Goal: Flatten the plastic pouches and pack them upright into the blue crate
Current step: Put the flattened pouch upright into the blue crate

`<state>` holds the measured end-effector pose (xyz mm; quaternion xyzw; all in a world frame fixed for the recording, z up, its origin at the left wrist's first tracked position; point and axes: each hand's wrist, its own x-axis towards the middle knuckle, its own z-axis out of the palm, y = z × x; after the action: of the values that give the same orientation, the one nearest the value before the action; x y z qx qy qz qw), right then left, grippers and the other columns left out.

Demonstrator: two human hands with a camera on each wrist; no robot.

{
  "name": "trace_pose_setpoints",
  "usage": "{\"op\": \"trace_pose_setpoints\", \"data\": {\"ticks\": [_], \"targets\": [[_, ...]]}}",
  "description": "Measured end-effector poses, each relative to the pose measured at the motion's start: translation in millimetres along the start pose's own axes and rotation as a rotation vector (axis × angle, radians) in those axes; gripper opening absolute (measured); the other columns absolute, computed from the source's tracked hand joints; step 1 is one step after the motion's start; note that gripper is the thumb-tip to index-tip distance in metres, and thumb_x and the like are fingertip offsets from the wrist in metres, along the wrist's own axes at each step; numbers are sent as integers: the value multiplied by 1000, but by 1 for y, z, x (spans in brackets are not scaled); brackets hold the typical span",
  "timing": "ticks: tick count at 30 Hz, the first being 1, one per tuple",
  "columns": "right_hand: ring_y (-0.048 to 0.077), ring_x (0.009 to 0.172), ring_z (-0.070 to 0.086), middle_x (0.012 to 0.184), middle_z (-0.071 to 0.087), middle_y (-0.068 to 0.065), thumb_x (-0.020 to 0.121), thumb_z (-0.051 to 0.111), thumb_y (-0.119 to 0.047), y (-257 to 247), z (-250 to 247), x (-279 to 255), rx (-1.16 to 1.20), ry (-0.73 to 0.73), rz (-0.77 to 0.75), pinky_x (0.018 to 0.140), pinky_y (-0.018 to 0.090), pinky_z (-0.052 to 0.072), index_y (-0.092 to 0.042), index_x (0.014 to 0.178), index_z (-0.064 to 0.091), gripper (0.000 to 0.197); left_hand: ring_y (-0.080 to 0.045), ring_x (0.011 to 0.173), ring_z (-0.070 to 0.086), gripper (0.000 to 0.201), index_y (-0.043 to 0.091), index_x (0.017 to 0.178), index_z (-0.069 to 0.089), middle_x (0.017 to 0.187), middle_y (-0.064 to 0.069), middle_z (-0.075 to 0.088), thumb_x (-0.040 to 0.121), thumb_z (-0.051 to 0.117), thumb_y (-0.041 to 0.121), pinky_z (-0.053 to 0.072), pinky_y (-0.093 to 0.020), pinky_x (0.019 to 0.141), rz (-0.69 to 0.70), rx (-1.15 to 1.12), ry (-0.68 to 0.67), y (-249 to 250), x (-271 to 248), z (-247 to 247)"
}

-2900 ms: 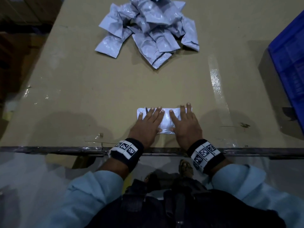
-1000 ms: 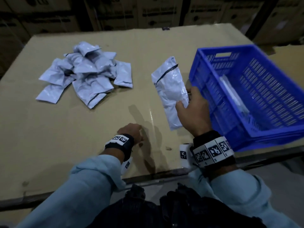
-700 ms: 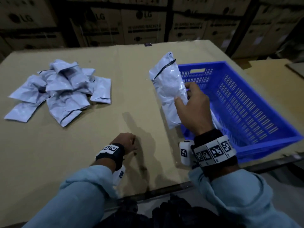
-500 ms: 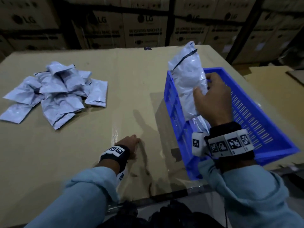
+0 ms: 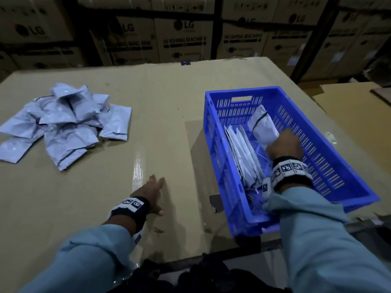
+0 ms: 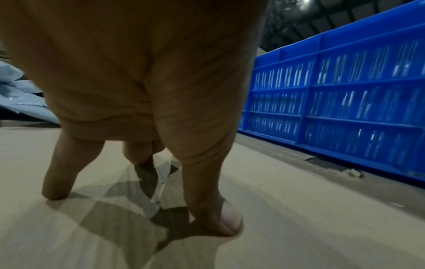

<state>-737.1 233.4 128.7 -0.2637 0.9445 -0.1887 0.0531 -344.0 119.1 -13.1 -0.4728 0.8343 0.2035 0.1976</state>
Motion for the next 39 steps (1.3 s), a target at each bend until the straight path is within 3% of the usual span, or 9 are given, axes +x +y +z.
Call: {"op": "trace_pose_setpoints", "data": {"ticks": [6, 10, 13, 15, 19, 22, 30, 36, 39], "targets": [[43, 113, 62, 126, 62, 25, 88, 67, -11, 4, 25, 8, -207, -268, -128, 85, 47, 54, 0, 123, 59, 38, -30, 155, 17, 131, 27, 163, -1, 170, -8, -11, 71, 91, 44, 36, -54, 117, -39, 27, 22, 3, -8, 2], [40, 123, 58, 139, 59, 21, 92, 60, -18, -5, 34, 13, -244, -398, -212, 96, 43, 51, -6, 133, 60, 43, -24, 158, 3, 128, 27, 163, -2, 171, -3, -10, 74, 88, 48, 31, -59, 119, -60, 17, 22, -3, -15, 5], [38, 142, 42, 157, 43, 13, 101, 52, -26, -7, 35, 16, -255, -459, -224, 112, 44, 40, -12, 148, 51, 49, -24, 158, 3, 125, 26, 163, -1, 171, -2, -9, 76, 86, 47, 30, -57, 120, -70, -7, 38, -3, -19, 5], [38, 144, 38, 160, 40, 12, 100, 49, -17, -8, 35, 17, -276, -463, -227, 114, 44, 38, -13, 149, 51, 49, -24, 158, 3, 124, 26, 163, 0, 171, -2, -8, 76, 86, 46, 30, -56, 120, -71, -12, 33, -2, -21, 5], [40, 133, 51, 150, 51, 15, 92, 53, -4, -8, 31, 15, -302, -449, -240, 104, 44, 50, -12, 141, 60, 50, -24, 158, 2, 123, 26, 163, -1, 171, -1, -9, 77, 86, 46, 27, -55, 122, -76, -22, 21, -1, -23, 3], [38, 114, 63, 138, 61, 17, 90, 56, -2, -5, 34, 16, -225, -427, -203, 82, 41, 57, -12, 134, 66, 46, -24, 158, 2, 122, 26, 163, -1, 171, 0, -10, 79, 85, 45, 26, -54, 123, -74, -23, 14, 0, -24, 1], [31, 76, 60, 106, 69, 22, 86, 57, -6, -3, 40, 22, -236, -395, -182, 67, 35, 48, 1, 98, 69, 19, -24, 158, 2, 123, 26, 163, -2, 171, -1, -10, 78, 85, 44, 25, -52, 124, -67, -41, 17, -2, -23, 3], [39, 112, 62, 128, 65, 20, 95, 56, -11, 0, 43, 29, -261, -330, -215, 86, 43, 54, -3, 119, 70, 29, -23, 158, 3, 126, 28, 163, -2, 171, 1, -10, 75, 87, 46, 28, -55, 122, -70, -47, 20, -6, -18, 7], [39, 117, 62, 130, 65, 18, 94, 55, -9, 1, 45, 30, -282, -326, -249, 93, 43, 54, -5, 121, 70, 31, -24, 158, 3, 126, 30, 163, -2, 171, 2, -10, 75, 87, 47, 29, -58, 120, -75, -44, 20, -8, -16, 7]]}}
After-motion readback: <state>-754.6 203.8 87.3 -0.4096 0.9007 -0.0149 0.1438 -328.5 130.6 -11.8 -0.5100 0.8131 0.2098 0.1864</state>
